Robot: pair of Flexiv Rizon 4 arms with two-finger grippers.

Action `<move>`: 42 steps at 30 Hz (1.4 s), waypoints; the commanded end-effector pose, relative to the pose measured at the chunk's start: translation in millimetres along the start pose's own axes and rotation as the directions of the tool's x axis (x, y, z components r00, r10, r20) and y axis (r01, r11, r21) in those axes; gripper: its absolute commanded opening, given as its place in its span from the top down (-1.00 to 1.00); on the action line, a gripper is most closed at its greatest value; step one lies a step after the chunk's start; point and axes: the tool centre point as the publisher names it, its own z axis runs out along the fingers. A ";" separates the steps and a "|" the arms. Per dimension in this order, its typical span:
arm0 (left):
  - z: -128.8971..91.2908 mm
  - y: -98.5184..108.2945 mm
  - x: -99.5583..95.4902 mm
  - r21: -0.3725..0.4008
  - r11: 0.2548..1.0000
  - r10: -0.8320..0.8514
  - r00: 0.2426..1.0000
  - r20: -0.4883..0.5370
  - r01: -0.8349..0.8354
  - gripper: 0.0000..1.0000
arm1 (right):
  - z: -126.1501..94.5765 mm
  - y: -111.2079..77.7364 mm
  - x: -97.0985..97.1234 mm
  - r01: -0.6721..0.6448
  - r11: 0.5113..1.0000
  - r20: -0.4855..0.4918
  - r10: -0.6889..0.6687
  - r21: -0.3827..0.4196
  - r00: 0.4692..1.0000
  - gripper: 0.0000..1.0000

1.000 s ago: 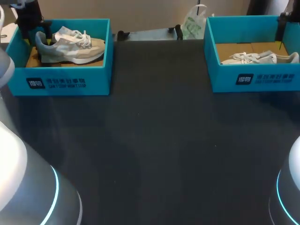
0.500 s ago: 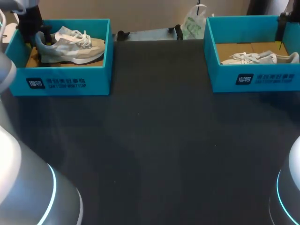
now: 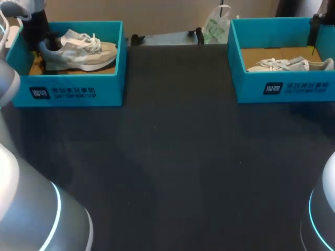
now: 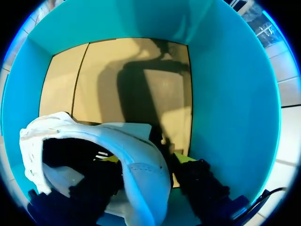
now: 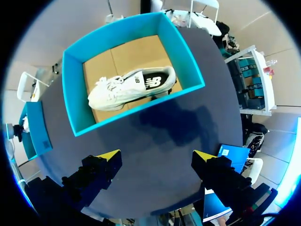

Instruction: Take the shoe out of the shoebox, open the shoe tongue, remove and reinsert the insole, then place the shoe into the shoebox

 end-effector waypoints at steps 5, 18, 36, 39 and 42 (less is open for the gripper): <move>0.2 11.2 5.8 0.050 0.999 -0.005 1.000 0.011 0.005 1.00 | 0.2 -0.7 -0.3 -0.001 1.000 0.000 0.001 -0.002 1.000 -1.00; -23.8 8.2 19.6 0.031 0.999 -0.013 0.999 0.034 0.012 1.00 | 0.2 -0.7 -0.3 -0.001 1.000 0.000 0.001 -0.002 1.000 -1.00; -95.4 -4.4 32.1 -0.038 0.999 -0.024 0.999 0.048 0.026 1.00 | 0.2 -0.7 -0.3 -0.001 1.000 0.000 0.001 -0.002 1.000 -1.00; -114.9 -9.6 34.5 -0.063 0.998 -0.021 0.999 0.050 0.024 1.00 | 0.2 -0.7 -0.3 -0.001 1.000 0.000 0.001 -0.002 1.000 -1.00; -133.2 -15.0 36.8 -0.083 0.996 -0.024 0.999 0.047 0.028 1.00 | 0.2 -0.7 -0.3 -0.001 1.000 0.000 0.001 -0.002 1.000 -1.00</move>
